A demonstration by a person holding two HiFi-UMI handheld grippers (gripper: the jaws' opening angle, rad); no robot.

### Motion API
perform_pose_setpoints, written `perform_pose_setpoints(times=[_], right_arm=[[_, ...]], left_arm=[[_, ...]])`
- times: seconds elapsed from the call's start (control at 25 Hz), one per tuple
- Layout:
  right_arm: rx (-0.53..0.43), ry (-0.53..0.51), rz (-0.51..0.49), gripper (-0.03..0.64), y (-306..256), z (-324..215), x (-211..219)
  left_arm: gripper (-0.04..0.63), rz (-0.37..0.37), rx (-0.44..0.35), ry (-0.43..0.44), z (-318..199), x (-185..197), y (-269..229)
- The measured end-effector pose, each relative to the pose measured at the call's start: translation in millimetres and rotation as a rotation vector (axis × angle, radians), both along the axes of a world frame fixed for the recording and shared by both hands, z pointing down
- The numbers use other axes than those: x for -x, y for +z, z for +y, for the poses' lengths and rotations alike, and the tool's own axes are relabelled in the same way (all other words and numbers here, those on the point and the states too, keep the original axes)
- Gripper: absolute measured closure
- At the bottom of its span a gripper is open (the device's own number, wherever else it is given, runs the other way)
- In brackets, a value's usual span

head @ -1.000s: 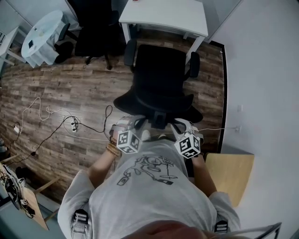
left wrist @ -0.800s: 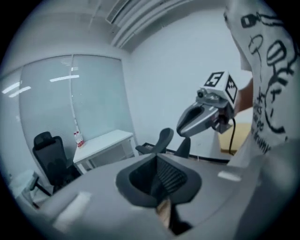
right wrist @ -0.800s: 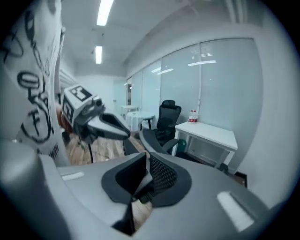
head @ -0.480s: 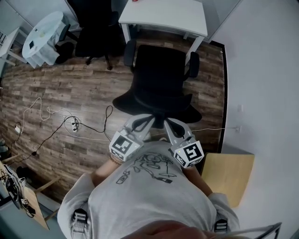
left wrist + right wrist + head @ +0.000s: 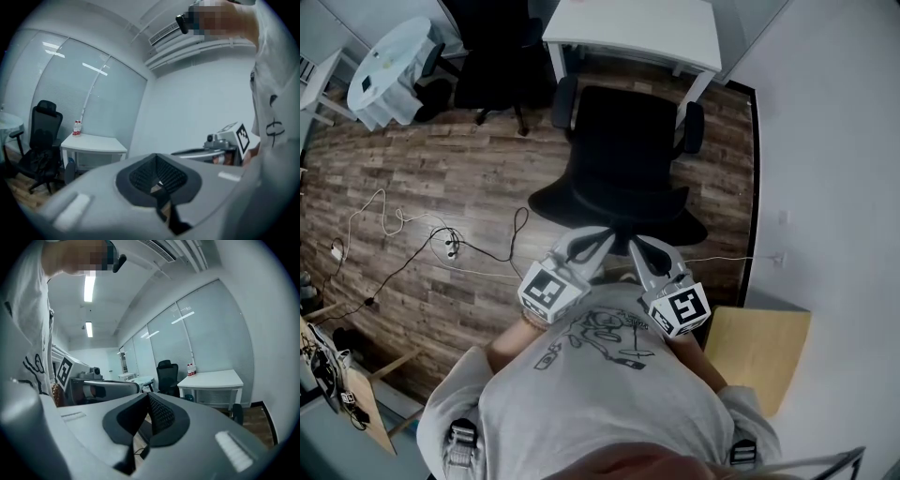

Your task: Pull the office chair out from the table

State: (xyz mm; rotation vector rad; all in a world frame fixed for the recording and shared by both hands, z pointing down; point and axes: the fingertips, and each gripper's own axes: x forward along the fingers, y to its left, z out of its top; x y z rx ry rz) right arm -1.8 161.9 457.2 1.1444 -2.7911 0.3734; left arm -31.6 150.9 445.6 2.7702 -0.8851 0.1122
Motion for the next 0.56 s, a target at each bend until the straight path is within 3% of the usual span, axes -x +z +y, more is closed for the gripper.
perform_pose_setpoints(times=[0.56], right_arm=[[0.013, -0.008, 0.002, 0.611, -2.4, -0.6, 4.1]], left_arm=[[0.595, 0.017, 0.019, 0.002, 2.1, 1.2, -1.6]])
